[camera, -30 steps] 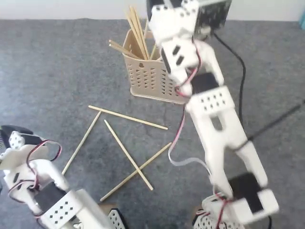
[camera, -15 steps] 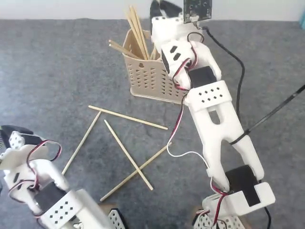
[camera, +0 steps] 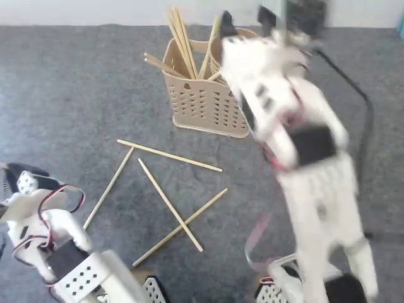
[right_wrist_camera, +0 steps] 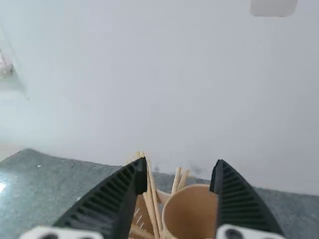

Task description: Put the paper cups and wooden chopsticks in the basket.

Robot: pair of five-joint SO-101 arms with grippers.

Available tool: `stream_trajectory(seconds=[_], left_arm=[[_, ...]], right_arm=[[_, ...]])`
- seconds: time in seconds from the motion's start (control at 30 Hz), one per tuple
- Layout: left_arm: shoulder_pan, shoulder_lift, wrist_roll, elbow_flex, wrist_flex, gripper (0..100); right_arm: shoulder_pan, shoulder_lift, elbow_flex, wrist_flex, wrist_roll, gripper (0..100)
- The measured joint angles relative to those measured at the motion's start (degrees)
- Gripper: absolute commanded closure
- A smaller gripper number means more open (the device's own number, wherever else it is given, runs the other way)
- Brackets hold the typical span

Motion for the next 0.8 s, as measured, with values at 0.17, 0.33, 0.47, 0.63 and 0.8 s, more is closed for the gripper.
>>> stream_trajectory(seconds=[0.17, 0.33, 0.47, 0.63, 0.8], left_arm=[[6.0, -0.1, -3.2, -7.9, 5.8, 99], [11.5, -0.1, -5.0, -17.1, 9.6, 99], [14.2, 2.8, -5.1, -27.3, 12.3, 99], [19.0, 17.5, -5.1, -45.0, 18.2, 99], [26.8, 34.3, -5.9, -63.3, 20.5, 99]], right_arm=[[2.9, -16.1, 0.0, 18.5, -4.3, 92.7], [8.9, -27.2, -0.1, 31.6, -4.7, 99.0], [14.0, -31.3, 1.2, 38.6, -4.7, 99.1], [18.6, -35.5, 7.7, 47.3, -2.5, 99.1], [23.0, -39.6, 20.8, 50.3, 4.3, 99.1]])
